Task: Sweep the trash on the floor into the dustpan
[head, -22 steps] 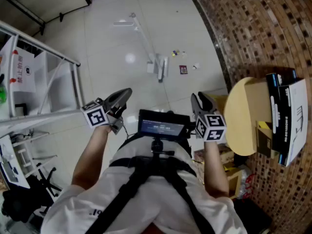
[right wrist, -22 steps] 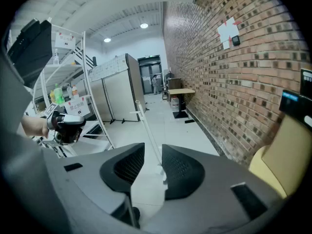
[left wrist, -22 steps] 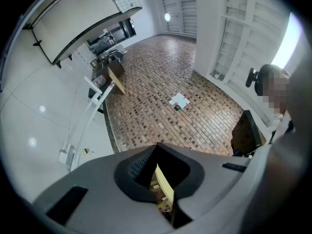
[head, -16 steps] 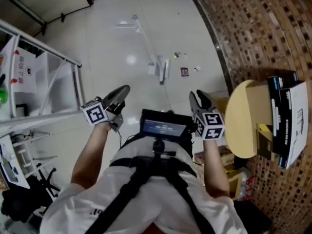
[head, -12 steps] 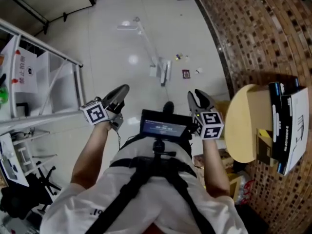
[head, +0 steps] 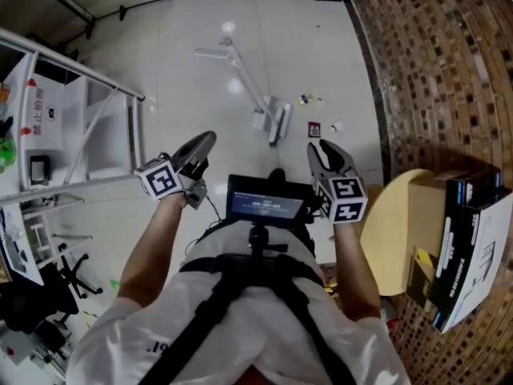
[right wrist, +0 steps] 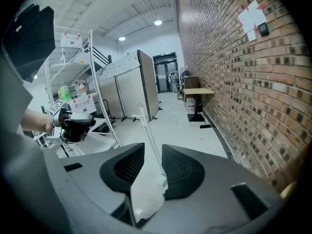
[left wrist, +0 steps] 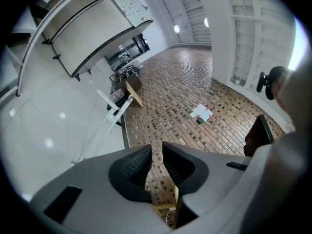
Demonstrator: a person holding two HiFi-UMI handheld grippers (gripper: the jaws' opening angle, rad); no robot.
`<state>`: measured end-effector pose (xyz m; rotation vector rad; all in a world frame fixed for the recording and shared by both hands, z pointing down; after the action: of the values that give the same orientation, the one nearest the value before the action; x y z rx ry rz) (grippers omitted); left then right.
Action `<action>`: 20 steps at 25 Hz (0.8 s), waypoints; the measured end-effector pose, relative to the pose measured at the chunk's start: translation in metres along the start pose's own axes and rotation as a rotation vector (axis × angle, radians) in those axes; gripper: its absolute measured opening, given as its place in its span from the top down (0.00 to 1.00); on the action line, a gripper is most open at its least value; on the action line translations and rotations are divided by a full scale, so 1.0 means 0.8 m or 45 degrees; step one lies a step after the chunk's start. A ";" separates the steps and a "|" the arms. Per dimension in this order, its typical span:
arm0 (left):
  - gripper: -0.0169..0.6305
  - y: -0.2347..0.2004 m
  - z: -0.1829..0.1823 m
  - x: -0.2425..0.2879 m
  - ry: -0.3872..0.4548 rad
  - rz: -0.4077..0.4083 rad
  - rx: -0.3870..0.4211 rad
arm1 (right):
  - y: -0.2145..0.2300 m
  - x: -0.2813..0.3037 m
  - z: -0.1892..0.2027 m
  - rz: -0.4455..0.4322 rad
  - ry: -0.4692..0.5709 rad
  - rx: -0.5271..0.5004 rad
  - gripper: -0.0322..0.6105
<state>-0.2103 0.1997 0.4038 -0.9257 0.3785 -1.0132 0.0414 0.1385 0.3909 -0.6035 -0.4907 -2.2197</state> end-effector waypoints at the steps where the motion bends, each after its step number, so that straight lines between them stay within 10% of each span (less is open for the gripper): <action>1: 0.87 -0.001 -0.001 0.010 0.003 -0.005 -0.004 | 0.008 0.004 -0.004 -0.004 -0.003 -0.005 0.77; 20: 0.97 -0.005 -0.033 0.091 0.103 -0.080 0.010 | 0.060 0.078 -0.050 -0.150 -0.020 -0.082 0.77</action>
<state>-0.1931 0.1241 0.4013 -0.8959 0.4150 -1.1116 0.0306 0.0516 0.4009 -0.6403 -0.4751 -2.3519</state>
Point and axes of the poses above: the fingertips, and each gripper's own axes: x forward along the fingers, y to its right, z out of its underside, the point moved 1 cm from there along -x, backward along the fingers, and after that the axes turned 2 degrees about x, right-handed, at the moved point
